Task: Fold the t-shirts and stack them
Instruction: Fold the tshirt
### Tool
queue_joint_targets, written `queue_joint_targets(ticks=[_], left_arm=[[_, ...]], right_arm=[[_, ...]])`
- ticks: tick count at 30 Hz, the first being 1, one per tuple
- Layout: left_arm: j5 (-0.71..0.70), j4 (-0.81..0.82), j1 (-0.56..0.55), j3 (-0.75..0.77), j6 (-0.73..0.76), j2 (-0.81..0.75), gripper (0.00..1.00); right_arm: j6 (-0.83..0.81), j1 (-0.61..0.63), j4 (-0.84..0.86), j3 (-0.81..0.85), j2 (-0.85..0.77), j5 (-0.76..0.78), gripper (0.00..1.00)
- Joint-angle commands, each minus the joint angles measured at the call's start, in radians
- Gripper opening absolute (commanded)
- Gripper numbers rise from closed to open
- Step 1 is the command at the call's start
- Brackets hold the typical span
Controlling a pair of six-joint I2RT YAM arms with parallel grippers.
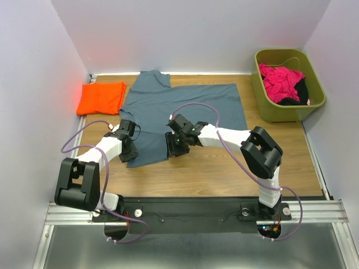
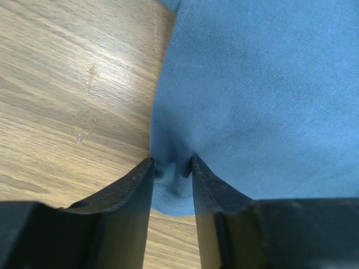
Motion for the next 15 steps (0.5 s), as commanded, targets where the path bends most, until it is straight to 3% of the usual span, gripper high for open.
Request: queue_joint_targets(ticks=[1, 15], left_arm=[[-0.004, -0.036, -0.009, -0.009, -0.010, 0.033, 0.40], [0.007, -0.028, -0.025, -0.009, -0.002, 0.042, 0.26]], right_arm=[[0.020, 0.011, 0.027, 0.051, 0.035, 0.012, 0.50], [0.029, 0.035, 0.034, 0.111, 0.127, -0.017, 0.46]])
